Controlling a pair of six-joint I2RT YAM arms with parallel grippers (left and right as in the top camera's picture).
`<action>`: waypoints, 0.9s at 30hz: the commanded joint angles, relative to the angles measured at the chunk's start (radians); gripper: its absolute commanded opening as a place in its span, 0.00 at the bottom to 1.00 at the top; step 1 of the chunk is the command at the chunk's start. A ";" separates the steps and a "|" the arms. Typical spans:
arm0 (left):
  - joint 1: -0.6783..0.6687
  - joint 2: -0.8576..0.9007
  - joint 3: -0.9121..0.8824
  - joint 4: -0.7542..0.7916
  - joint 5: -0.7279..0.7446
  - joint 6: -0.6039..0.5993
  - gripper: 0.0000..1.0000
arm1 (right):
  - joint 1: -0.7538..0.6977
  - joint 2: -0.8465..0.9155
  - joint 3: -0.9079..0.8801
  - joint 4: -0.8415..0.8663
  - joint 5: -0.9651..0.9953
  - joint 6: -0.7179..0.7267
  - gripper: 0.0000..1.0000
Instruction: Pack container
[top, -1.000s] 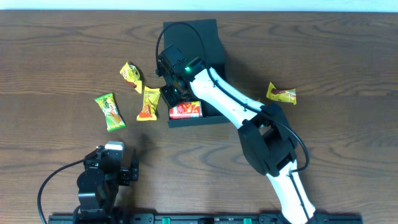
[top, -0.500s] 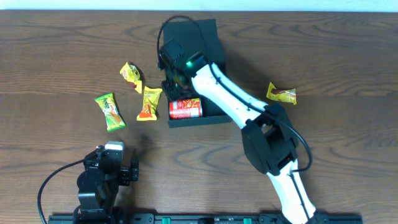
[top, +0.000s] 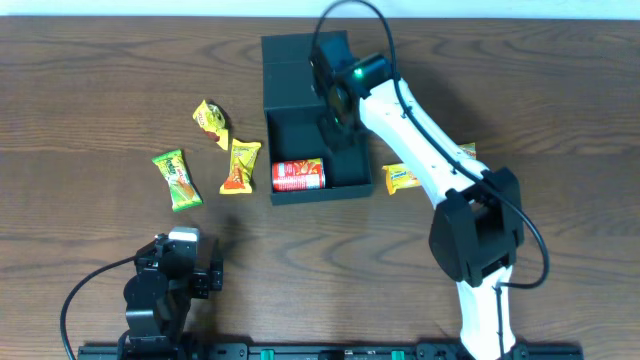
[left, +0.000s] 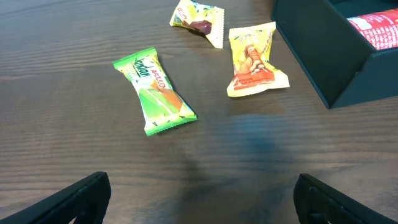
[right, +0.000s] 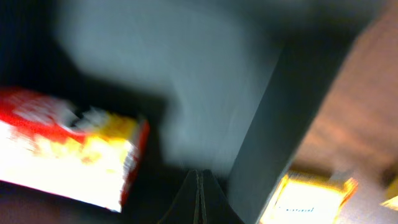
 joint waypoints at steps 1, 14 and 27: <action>0.006 -0.006 -0.007 0.000 -0.004 0.003 0.95 | -0.019 0.007 -0.047 -0.002 -0.058 -0.014 0.01; 0.006 -0.006 -0.007 0.000 -0.004 0.003 0.95 | -0.022 -0.057 -0.151 -0.019 -0.080 -0.060 0.02; 0.006 -0.006 -0.007 0.000 -0.004 0.003 0.95 | 0.026 -0.057 -0.244 -0.021 -0.079 -0.036 0.02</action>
